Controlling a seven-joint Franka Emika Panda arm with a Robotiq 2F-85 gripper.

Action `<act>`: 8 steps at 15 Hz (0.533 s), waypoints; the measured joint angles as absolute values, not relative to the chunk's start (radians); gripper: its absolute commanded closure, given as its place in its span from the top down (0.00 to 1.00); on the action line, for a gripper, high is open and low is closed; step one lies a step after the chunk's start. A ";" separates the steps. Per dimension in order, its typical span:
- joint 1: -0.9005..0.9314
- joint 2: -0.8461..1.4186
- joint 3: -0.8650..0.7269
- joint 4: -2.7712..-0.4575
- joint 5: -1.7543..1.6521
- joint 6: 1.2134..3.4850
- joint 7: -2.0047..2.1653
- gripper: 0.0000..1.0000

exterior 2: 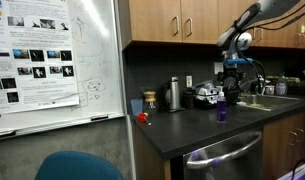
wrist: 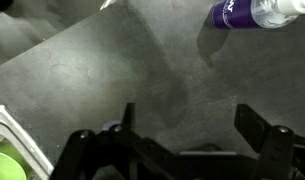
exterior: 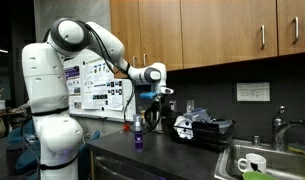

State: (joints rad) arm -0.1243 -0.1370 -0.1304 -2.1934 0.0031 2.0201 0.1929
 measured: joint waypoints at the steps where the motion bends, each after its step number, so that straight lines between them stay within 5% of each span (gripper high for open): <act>1: -0.124 -0.135 -0.130 -2.194 0.003 2.020 0.193 1.00; 8: -0.119 -0.137 -0.112 -2.240 -0.015 2.045 0.192 1.00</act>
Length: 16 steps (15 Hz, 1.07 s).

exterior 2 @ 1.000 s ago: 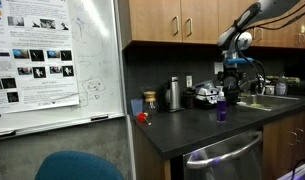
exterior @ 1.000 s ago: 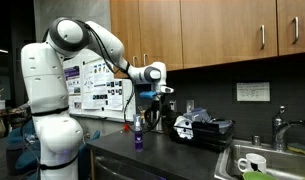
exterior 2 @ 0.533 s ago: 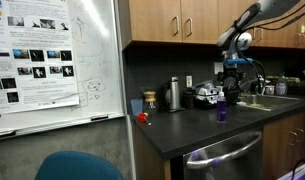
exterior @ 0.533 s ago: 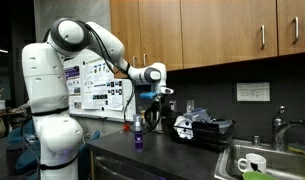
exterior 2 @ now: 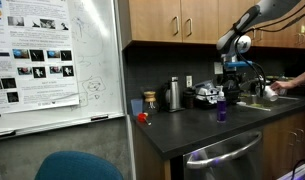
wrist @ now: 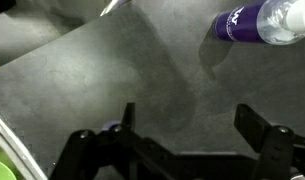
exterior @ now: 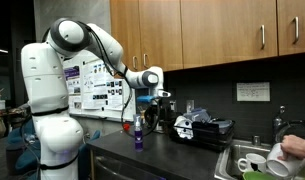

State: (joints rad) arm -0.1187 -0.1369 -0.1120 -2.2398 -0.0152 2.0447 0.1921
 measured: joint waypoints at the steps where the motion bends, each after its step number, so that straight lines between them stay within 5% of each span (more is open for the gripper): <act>1: -0.118 -0.139 -0.108 -2.247 -0.021 2.049 0.192 1.00; 16: -0.116 -0.336 -0.089 -2.354 -0.055 2.033 0.098 1.00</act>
State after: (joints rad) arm -0.1158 -0.3357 -0.0889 -2.3545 -0.0549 2.0329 0.0977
